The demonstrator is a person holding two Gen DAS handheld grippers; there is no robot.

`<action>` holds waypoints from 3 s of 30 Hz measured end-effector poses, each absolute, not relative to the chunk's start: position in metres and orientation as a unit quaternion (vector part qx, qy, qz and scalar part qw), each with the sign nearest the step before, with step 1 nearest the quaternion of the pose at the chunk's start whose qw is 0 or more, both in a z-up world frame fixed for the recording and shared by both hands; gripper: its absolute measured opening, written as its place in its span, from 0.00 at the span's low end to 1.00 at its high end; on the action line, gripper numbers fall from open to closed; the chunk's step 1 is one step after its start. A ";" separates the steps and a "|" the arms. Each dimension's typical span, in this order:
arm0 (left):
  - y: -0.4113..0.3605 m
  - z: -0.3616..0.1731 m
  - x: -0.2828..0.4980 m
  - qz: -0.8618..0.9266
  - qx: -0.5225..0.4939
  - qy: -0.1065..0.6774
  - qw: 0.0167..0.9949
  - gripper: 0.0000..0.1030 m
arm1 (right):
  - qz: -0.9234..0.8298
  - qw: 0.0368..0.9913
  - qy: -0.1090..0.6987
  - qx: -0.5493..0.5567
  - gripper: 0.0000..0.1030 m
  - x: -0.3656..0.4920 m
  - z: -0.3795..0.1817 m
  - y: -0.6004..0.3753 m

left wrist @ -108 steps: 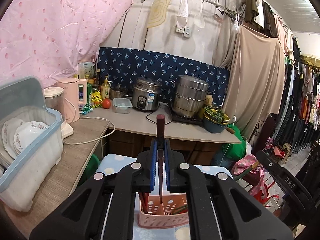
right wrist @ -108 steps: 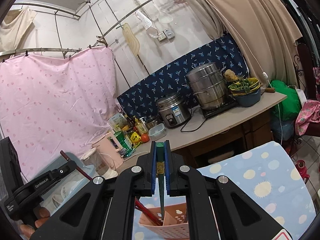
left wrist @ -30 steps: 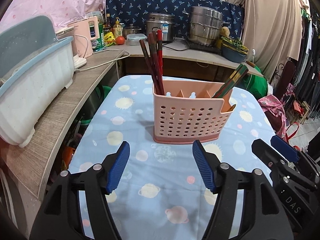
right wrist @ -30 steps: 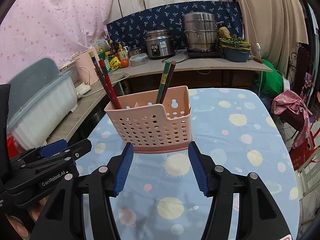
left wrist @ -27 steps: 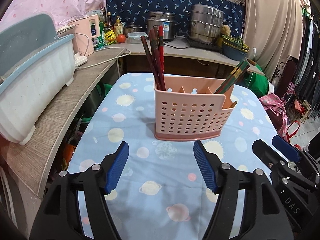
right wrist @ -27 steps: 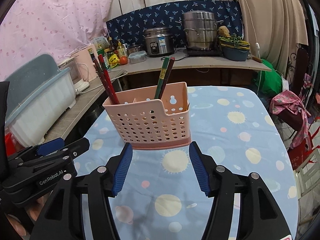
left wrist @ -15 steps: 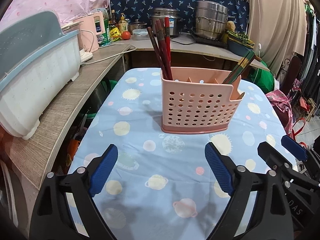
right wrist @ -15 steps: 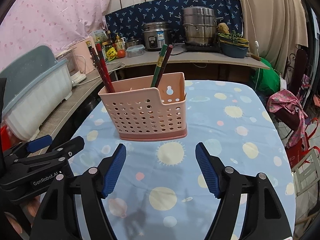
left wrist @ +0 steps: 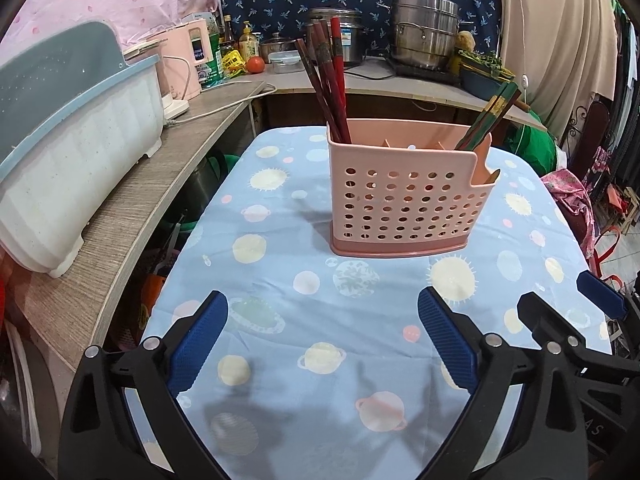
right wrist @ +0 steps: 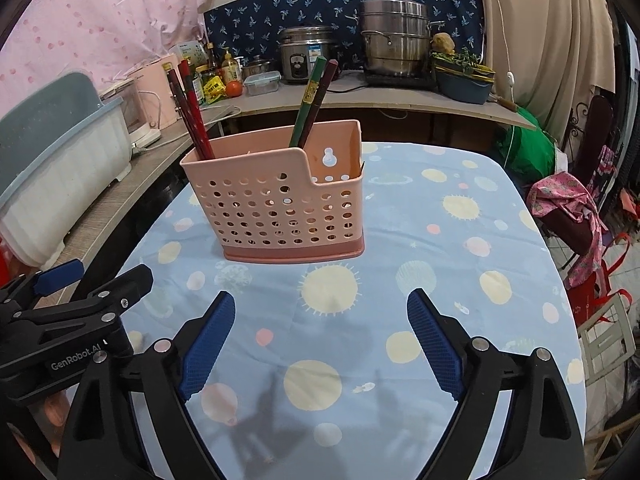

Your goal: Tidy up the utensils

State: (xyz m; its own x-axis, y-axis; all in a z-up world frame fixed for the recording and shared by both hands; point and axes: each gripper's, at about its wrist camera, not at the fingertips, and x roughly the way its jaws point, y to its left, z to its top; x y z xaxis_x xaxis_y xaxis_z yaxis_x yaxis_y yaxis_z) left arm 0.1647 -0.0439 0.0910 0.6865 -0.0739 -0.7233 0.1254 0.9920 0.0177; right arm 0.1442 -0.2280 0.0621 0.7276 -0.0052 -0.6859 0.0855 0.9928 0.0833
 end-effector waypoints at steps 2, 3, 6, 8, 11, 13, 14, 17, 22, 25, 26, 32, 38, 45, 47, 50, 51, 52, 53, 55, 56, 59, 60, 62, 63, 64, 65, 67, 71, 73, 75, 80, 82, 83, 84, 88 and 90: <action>-0.044 0.089 0.165 -0.054 0.033 0.394 0.917 0.91 | -0.027 0.927 0.371 0.054 0.82 0.145 0.060 -0.229; -0.044 0.089 0.166 -0.055 0.032 0.396 0.916 0.91 | -0.031 0.925 0.376 0.051 0.83 0.146 0.059 -0.229; -0.045 0.085 0.168 -0.054 0.033 0.402 0.913 0.92 | -0.036 0.924 0.379 0.049 0.83 0.148 0.057 -0.230; -0.046 0.083 0.170 -0.055 0.033 0.406 0.912 0.92 | -0.038 0.923 0.380 0.049 0.83 0.149 0.056 -0.231; -0.046 0.081 0.172 -0.054 0.032 0.409 0.910 0.92 | -0.041 0.922 0.382 0.047 0.89 0.151 0.055 -0.231; -0.045 0.080 0.174 -0.050 0.032 0.411 0.910 0.92 | -0.041 0.922 0.383 0.048 0.93 0.152 0.054 -0.232; -0.045 0.080 0.175 -0.050 0.031 0.412 0.909 0.93 | -0.043 0.922 0.382 0.047 0.93 0.153 0.053 -0.232; -0.045 0.079 0.177 -0.049 0.030 0.414 0.908 0.93 | -0.042 0.923 0.379 0.047 0.93 0.153 0.052 -0.232; -0.045 0.076 0.179 -0.045 0.033 0.417 0.907 0.93 | -0.045 0.921 0.384 0.048 0.93 0.157 0.049 -0.233; -0.046 0.074 0.181 -0.043 0.034 0.419 0.906 0.93 | -0.046 0.919 0.388 0.049 0.93 0.159 0.047 -0.233; -0.046 0.074 0.181 -0.042 0.034 0.419 0.906 0.93 | -0.046 0.919 0.389 0.050 0.93 0.159 0.046 -0.233; -0.046 0.071 0.185 -0.038 0.032 0.421 0.905 0.93 | -0.047 0.917 0.392 0.052 0.93 0.162 0.044 -0.234; -0.047 0.069 0.188 -0.029 0.040 0.421 0.906 0.93 | -0.048 0.915 0.396 0.052 0.93 0.166 0.041 -0.233; -0.047 0.067 0.191 -0.018 0.042 0.421 0.906 0.93 | -0.051 0.914 0.400 0.050 0.93 0.168 0.039 -0.232; -0.047 0.066 0.191 -0.017 0.042 0.422 0.906 0.93 | -0.052 0.913 0.401 0.050 0.93 0.169 0.039 -0.233; -0.048 0.066 0.192 -0.016 0.043 0.422 0.905 0.93 | -0.052 0.913 0.402 0.050 0.93 0.171 0.038 -0.233; -0.048 0.066 0.193 -0.016 0.043 0.422 0.905 0.93 | -0.052 0.913 0.402 0.050 0.93 0.171 0.037 -0.233; -0.047 0.066 0.192 -0.016 0.043 0.422 0.905 0.93 | -0.052 0.913 0.402 0.050 0.93 0.171 0.038 -0.232; -0.048 0.066 0.193 -0.015 0.043 0.422 0.905 0.93 | -0.052 0.913 0.402 0.050 0.93 0.171 0.038 -0.233; -0.048 0.066 0.193 -0.015 0.044 0.421 0.906 0.93 | -0.052 0.912 0.403 0.050 0.93 0.172 0.037 -0.232; -0.048 0.066 0.193 -0.014 0.045 0.421 0.906 0.93 | -0.052 0.912 0.404 0.050 0.93 0.172 0.036 -0.232; -0.047 0.065 0.194 -0.013 0.046 0.419 0.907 0.92 | -0.052 0.912 0.404 0.051 0.93 0.173 0.036 -0.233; -0.047 0.065 0.194 -0.013 0.046 0.419 0.907 0.92 | -0.052 0.912 0.404 0.051 0.93 0.173 0.035 -0.233; -0.047 0.065 0.194 -0.013 0.046 0.420 0.906 0.92 | -0.053 0.912 0.404 0.051 0.93 0.173 0.036 -0.233; -0.047 0.065 0.194 -0.013 0.045 0.420 0.906 0.92 | -0.052 0.912 0.404 0.051 0.93 0.173 0.036 -0.233; -0.047 0.065 0.195 -0.013 0.045 0.421 0.906 0.92 | -0.053 0.912 0.404 0.051 0.93 0.173 0.035 -0.233; -0.047 0.065 0.195 -0.012 0.045 0.421 0.906 0.92 | -0.052 0.912 0.404 0.052 0.93 0.173 0.035 -0.234; -0.047 0.065 0.195 -0.013 0.045 0.421 0.906 0.92 | -0.053 0.912 0.404 0.052 0.93 0.174 0.034 -0.234; -0.048 0.064 0.195 -0.013 0.046 0.421 0.906 0.92 | -0.052 0.911 0.405 0.052 0.93 0.174 0.034 -0.235; -0.048 0.064 0.195 -0.013 0.046 0.420 0.906 0.92 | -0.053 0.912 0.404 0.051 0.93 0.174 0.034 -0.235; -0.048 0.064 0.196 -0.013 0.047 0.421 0.906 0.92 | -0.052 0.912 0.404 0.052 0.93 0.174 0.034 -0.235; -0.049 0.064 0.196 -0.012 0.048 0.422 0.905 0.92 | -0.053 0.912 0.404 0.052 0.93 0.174 0.034 -0.235; -0.049 0.064 0.197 -0.012 0.048 0.421 0.905 0.92 | -0.053 0.912 0.404 0.052 0.93 0.174 0.034 -0.234; -0.048 0.064 0.197 -0.012 0.048 0.422 0.905 0.92 | -0.053 0.912 0.404 0.052 0.93 0.174 0.034 -0.234; -0.048 0.064 0.197 -0.012 0.048 0.422 0.905 0.92 | -0.053 0.912 0.405 0.051 0.93 0.174 0.034 -0.235; -0.048 0.064 0.198 -0.012 0.048 0.423 0.905 0.92 | -0.052 0.911 0.405 0.053 0.93 0.175 0.033 -0.235; -0.048 0.064 0.197 -0.012 0.048 0.422 0.905 0.92 | -0.052 0.911 0.405 0.053 0.93 0.175 0.033 -0.235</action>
State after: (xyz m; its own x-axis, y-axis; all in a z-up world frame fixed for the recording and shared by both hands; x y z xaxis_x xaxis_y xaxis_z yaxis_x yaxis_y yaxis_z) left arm 0.1974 -0.0480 0.0637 0.6429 0.0190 -0.7657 0.0621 0.9951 0.0769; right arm 0.1751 -0.2354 0.0325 0.6668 -0.0528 -0.7434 0.1385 0.9889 0.0541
